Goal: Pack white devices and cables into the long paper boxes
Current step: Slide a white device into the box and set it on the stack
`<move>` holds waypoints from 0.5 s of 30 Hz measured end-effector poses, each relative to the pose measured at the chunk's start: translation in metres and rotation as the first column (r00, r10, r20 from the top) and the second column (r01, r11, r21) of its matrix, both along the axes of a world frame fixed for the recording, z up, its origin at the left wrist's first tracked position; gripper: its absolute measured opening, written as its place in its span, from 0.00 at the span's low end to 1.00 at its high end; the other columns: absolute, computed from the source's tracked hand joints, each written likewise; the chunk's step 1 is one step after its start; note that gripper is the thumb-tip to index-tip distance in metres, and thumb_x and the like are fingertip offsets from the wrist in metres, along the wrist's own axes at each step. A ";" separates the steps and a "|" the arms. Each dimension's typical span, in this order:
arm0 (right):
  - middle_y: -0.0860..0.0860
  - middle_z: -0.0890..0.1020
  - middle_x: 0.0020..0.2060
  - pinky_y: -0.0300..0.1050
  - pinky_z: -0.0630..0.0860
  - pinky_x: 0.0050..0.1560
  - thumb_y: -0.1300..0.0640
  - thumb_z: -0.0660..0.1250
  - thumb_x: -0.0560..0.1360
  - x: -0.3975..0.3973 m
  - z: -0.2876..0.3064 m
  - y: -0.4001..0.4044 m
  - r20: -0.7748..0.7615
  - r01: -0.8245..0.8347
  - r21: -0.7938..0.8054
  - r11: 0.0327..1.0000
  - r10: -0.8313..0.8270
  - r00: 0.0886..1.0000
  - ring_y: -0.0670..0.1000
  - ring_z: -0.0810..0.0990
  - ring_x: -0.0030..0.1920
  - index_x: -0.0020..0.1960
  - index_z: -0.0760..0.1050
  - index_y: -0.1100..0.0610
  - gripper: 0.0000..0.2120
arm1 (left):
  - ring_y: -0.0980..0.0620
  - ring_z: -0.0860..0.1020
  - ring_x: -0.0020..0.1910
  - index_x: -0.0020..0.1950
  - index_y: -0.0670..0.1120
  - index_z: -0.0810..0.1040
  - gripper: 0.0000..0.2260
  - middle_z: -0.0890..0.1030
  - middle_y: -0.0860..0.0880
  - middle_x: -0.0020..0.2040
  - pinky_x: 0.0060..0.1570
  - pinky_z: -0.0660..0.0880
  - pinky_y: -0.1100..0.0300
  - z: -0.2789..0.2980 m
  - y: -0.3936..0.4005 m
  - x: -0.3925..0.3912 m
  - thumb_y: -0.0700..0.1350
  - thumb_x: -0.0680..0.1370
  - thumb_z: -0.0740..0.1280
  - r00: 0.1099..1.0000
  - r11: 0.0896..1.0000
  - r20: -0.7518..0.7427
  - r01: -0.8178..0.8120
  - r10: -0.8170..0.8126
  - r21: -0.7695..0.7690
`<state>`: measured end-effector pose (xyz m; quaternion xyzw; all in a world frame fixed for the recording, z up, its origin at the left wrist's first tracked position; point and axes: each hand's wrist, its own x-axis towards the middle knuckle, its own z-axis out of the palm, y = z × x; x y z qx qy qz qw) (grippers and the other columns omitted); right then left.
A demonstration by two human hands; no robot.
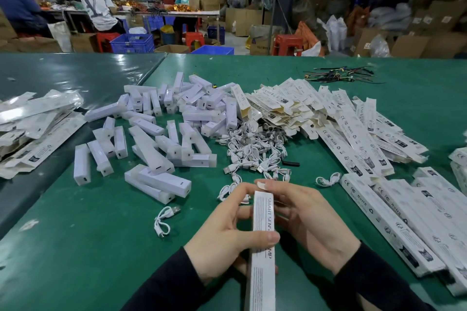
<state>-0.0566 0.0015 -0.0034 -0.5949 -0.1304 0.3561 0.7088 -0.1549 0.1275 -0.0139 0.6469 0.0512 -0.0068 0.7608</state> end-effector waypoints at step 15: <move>0.54 0.87 0.40 0.45 0.77 0.48 0.58 0.67 0.76 -0.005 -0.004 0.000 0.280 0.061 -0.076 0.995 -0.037 0.959 0.46 0.82 0.41 0.46 0.87 0.51 0.09 | 0.41 0.81 0.32 0.61 0.51 0.63 0.30 0.83 0.46 0.41 0.22 0.76 0.57 0.001 0.007 0.000 0.38 0.65 0.74 0.994 0.999 -0.104 -0.027 0.022 -0.045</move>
